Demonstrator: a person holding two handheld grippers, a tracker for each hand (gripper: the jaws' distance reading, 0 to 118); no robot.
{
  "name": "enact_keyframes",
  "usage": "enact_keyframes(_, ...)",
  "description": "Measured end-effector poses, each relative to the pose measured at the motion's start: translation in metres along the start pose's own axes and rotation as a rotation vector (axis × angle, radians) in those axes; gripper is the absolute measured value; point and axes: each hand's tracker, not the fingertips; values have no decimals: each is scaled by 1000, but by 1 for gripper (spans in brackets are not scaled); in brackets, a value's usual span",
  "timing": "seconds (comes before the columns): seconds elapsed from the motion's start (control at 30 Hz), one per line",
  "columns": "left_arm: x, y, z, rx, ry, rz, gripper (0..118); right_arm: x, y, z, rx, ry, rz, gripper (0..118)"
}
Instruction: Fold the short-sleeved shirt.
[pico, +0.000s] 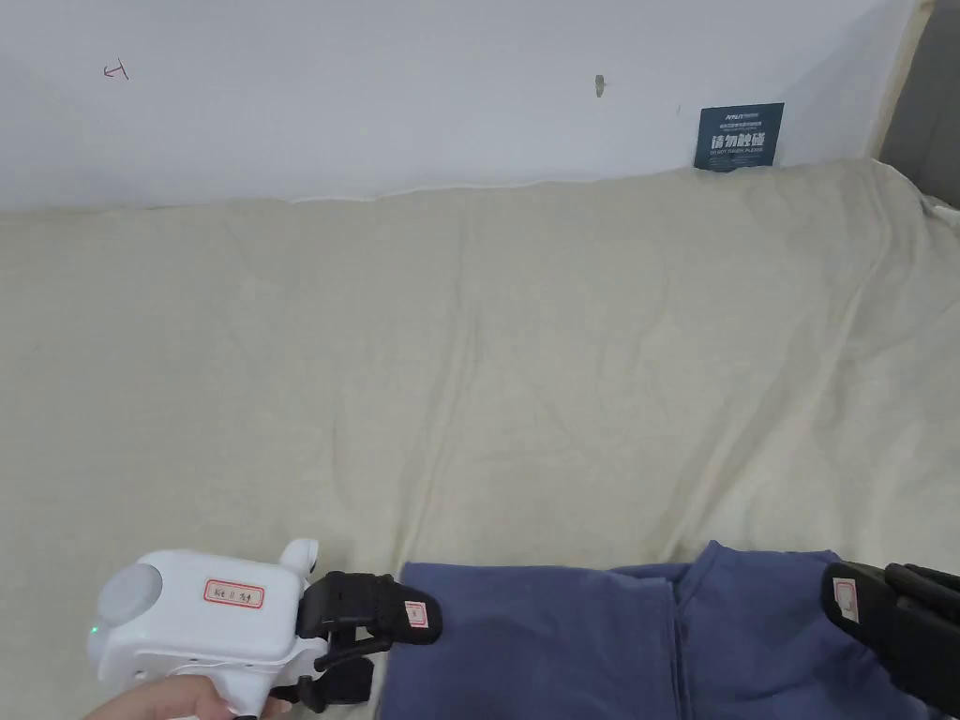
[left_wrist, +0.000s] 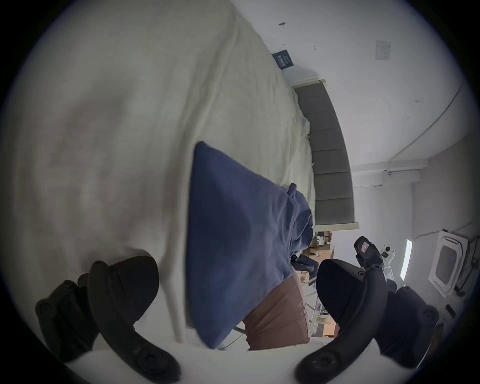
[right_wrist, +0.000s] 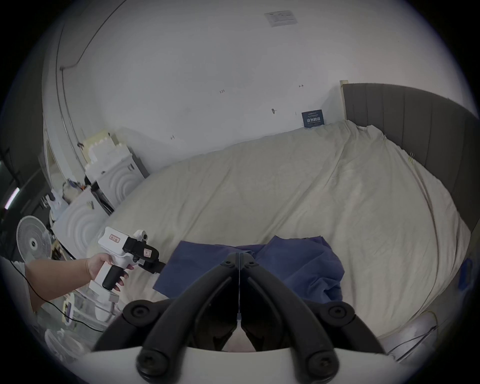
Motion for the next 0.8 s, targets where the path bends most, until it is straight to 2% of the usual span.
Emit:
enact_keyframes(0.03, -20, 17, 5, 13, -49, -14, 118, 0, 1, -1, 1, -4, -2, 1)
enact_keyframes(0.1, -20, 20, -3, 17, -130, 36, 118, 2, 5, -1, 2, -3, -23, 1)
enact_keyframes(0.23, -31, 24, -16, 13, -194, 85, 118, 6, 14, -4, 17, -12, -63, 1)
enact_keyframes(0.4, -3, 13, -21, 7, -145, 80, 118, 10, 18, -5, 32, -10, -74, 1)
enact_keyframes(0.43, -26, 28, -20, 14, -113, 64, 118, 10, 18, -5, 32, -10, -74, 1)
enact_keyframes(0.57, -21, 25, -29, -18, -35, -44, 116, 13, 13, -5, 28, -1, -86, 1)
enact_keyframes(0.6, -20, 26, -28, -2, 17, -66, 111, 14, 12, -4, 26, 3, -91, 1)
enact_keyframes(0.63, -20, 28, -26, 22, 66, -62, 87, 14, 10, -3, 24, 5, -93, 1)
enact_keyframes(0.67, -21, 29, -24, 57, 128, -57, 43, 14, 10, -2, 22, 7, -92, 1)
enact_keyframes(0.7, -16, 20, -25, 98, 239, -42, 12, 14, 8, -1, 21, 8, -90, 1)
enact_keyframes(0.8, -27, 22, -22, 72, 135, 43, 12, 16, 5, 4, 19, 7, -86, 1)
